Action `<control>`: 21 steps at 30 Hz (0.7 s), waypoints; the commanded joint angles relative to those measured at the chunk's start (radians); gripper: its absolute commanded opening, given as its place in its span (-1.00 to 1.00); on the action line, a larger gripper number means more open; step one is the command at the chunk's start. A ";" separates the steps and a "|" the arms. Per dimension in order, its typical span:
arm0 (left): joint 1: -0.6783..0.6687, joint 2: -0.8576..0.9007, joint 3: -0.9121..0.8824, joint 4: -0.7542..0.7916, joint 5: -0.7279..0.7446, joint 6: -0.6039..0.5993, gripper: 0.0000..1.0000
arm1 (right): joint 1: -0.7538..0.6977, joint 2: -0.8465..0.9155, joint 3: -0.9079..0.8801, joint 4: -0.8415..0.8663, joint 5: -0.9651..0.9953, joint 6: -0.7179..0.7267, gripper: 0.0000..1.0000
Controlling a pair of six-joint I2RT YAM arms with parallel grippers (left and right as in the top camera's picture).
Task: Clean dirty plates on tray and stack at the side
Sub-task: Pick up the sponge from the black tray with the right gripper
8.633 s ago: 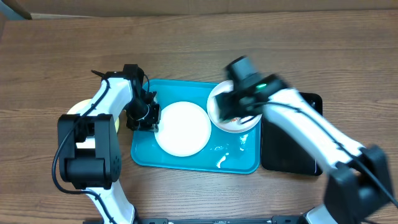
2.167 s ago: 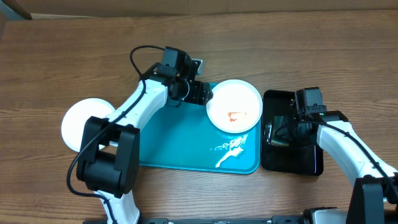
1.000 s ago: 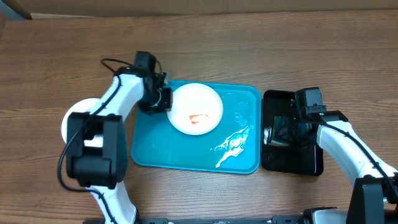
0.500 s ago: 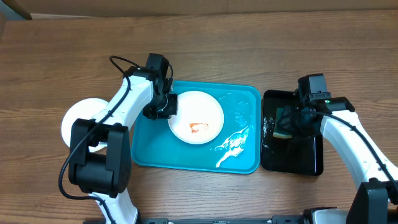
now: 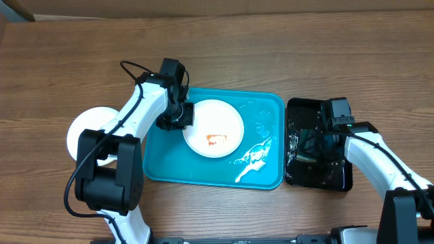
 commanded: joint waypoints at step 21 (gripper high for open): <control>-0.005 -0.018 -0.005 -0.002 -0.018 -0.018 -0.92 | -0.001 -0.002 0.153 -0.162 -0.027 -0.002 -0.93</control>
